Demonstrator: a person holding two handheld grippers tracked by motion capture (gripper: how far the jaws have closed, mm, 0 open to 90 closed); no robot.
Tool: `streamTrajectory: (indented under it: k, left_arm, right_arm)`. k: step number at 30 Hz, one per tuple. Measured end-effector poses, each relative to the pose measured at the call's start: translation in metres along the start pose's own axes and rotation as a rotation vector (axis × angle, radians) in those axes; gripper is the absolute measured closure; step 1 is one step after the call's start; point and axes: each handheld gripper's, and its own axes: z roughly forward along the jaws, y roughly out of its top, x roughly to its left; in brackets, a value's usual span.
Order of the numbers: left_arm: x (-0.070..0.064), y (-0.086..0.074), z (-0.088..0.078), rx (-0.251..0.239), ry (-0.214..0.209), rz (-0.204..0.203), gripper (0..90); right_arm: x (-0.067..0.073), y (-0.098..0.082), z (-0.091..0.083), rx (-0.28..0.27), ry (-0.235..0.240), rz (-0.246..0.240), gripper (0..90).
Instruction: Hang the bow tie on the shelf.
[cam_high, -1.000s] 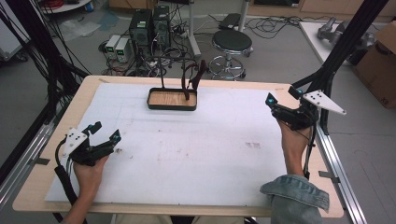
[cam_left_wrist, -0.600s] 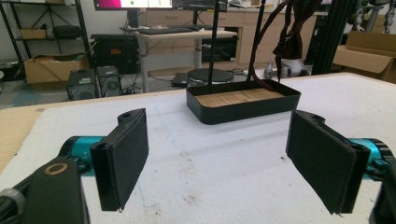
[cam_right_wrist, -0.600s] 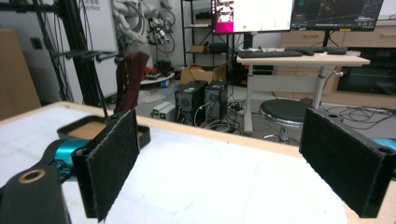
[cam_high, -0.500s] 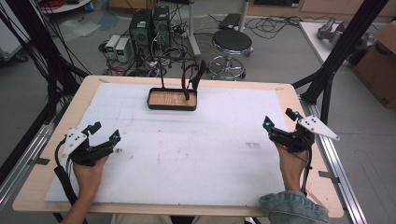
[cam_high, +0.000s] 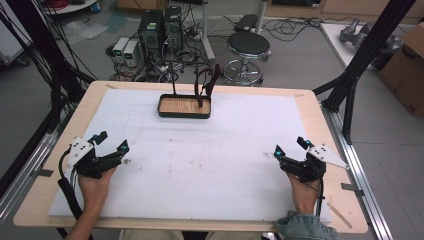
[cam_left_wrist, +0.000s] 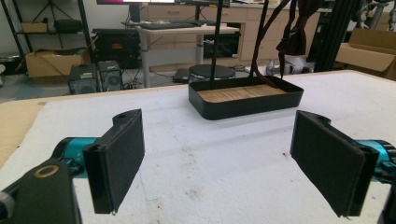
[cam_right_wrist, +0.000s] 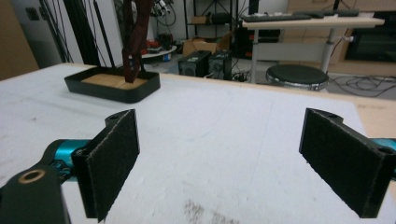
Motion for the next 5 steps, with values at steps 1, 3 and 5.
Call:
streamTrajectory:
  k: [1,3,5]
  left_arm:
    - [0.0001,-0.0001,0.0001,0.001,-0.001,-0.001,18.0]
    - [0.0002,-0.0005,0.0007,0.006,0.0,-0.001,18.0]
    - [0.0005,-0.001,0.0011,0.014,0.001,-0.005,17.7]
  right_arm:
    - [0.0002,-0.004,-0.0003,0.005,-0.003,0.003,11.2]
    - [0.0003,-0.0048,-0.0005,0.007,-0.001,0.005,11.2]
    - [0.0006,-0.0062,-0.0019,0.0,-0.002,0.006,11.2]
